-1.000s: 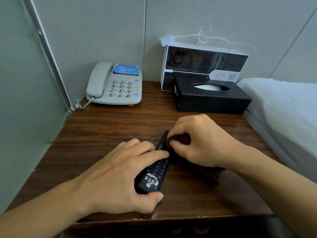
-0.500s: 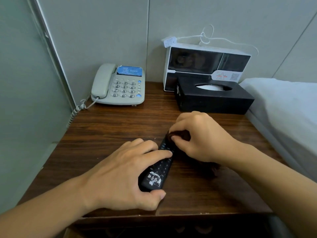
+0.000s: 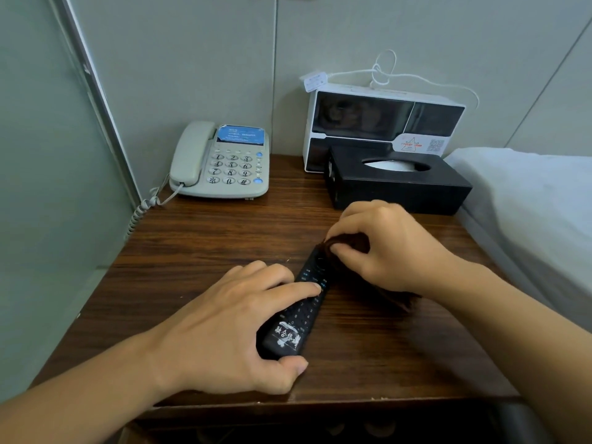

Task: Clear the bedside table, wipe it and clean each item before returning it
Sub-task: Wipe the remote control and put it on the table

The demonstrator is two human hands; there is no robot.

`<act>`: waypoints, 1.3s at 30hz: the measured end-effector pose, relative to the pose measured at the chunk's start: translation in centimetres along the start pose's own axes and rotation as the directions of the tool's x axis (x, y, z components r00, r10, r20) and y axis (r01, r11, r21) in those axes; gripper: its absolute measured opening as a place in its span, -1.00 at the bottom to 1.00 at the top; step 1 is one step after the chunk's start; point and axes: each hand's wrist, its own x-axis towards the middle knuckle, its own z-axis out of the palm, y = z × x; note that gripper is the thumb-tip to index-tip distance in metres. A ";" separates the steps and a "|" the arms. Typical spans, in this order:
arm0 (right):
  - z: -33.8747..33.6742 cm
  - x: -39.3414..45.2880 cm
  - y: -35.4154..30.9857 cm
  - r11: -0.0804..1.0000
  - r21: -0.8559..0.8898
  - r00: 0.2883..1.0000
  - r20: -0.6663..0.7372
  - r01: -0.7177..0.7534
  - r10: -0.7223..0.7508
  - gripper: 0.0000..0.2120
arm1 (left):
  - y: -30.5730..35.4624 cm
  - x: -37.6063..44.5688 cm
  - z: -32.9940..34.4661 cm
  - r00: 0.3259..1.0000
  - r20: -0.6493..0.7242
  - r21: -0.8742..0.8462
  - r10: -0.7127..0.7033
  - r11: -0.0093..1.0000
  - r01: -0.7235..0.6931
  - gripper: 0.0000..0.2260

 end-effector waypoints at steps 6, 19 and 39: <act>0.2 -1.2 -0.8 0.998 0.017 0.988 0.135 0.068 -0.070 -0.78 | -0.2 0.1 0.1 1.000 0.004 0.004 0.006 1.000 -0.006 -0.21; -0.7 -2.2 -1.3 0.986 0.149 0.996 0.040 -0.081 0.076 -0.81 | -0.3 0.1 0.0 0.998 -0.015 -0.035 -0.057 0.998 0.057 -0.07; 1.1 -5.5 -5.4 0.964 0.260 0.992 0.102 0.051 -0.080 -0.64 | -2.2 1.5 -1.5 0.989 0.142 0.026 -0.029 0.999 0.026 -0.07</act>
